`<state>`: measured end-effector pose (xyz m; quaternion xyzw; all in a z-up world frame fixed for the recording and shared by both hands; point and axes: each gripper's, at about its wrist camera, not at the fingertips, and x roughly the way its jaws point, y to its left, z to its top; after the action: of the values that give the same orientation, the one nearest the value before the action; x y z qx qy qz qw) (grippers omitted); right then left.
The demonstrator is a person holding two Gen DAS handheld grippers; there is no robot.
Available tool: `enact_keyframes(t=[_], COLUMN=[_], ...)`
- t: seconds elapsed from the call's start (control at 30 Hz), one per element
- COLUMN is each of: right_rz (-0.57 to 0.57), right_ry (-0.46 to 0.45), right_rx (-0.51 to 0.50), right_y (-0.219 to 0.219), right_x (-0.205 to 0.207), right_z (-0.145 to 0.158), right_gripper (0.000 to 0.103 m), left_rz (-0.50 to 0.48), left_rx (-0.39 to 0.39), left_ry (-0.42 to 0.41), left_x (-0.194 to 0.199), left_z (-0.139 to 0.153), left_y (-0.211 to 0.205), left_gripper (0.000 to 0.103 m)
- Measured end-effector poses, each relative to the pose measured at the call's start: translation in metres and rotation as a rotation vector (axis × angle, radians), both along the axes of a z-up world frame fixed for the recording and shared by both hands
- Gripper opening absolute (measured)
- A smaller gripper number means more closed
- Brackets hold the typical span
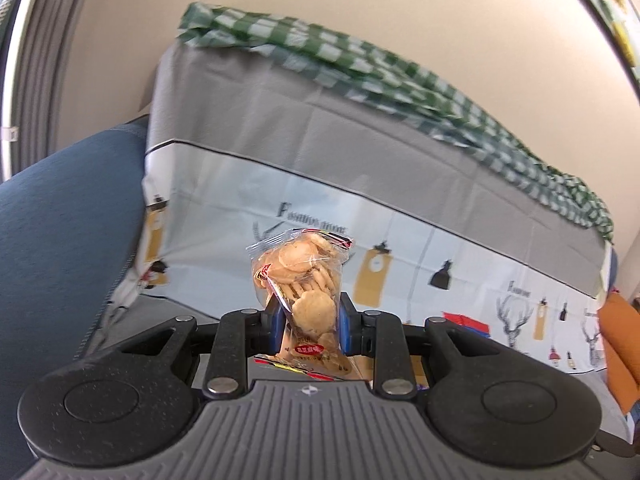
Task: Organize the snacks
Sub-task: 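Lift and carry the cracker bag and red packet over the box with both tools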
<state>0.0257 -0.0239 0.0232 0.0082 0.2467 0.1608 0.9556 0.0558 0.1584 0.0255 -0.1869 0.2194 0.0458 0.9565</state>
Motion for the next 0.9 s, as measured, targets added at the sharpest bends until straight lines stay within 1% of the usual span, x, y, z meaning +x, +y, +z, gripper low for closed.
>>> enact_keyframes(t=[0.13,0.33,0.6,0.9], right_rz=[-0.024,-0.056,-0.115,-0.149], right_ry=[-0.009,-0.017,-0.052,-0.061], right_rx=[-0.007,-0.007,0.002,-0.015], right_y=[-0.015,-0.035,-0.064,-0.088], right_x=[0.004,0.010,0.015,0.012], right_z=[-0.002,-0.001,0.011,0.008], right_gripper=[0.046,0.046,0.046,0.046], left_rz=[-0.037,-0.078,-0.123,-0.175], left_rx=[-0.007,0.002,-0.008,-0.013], left_ry=[-0.024,-0.047,-0.084,-0.099], left_x=[0.002,0.002,0.000,0.001], left_z=[0.002,0.003,0.006,0.005], left_y=[-0.018,-0.043,-0.062,-0.085], left_gripper=[0.029,0.028,0.028,0.028])
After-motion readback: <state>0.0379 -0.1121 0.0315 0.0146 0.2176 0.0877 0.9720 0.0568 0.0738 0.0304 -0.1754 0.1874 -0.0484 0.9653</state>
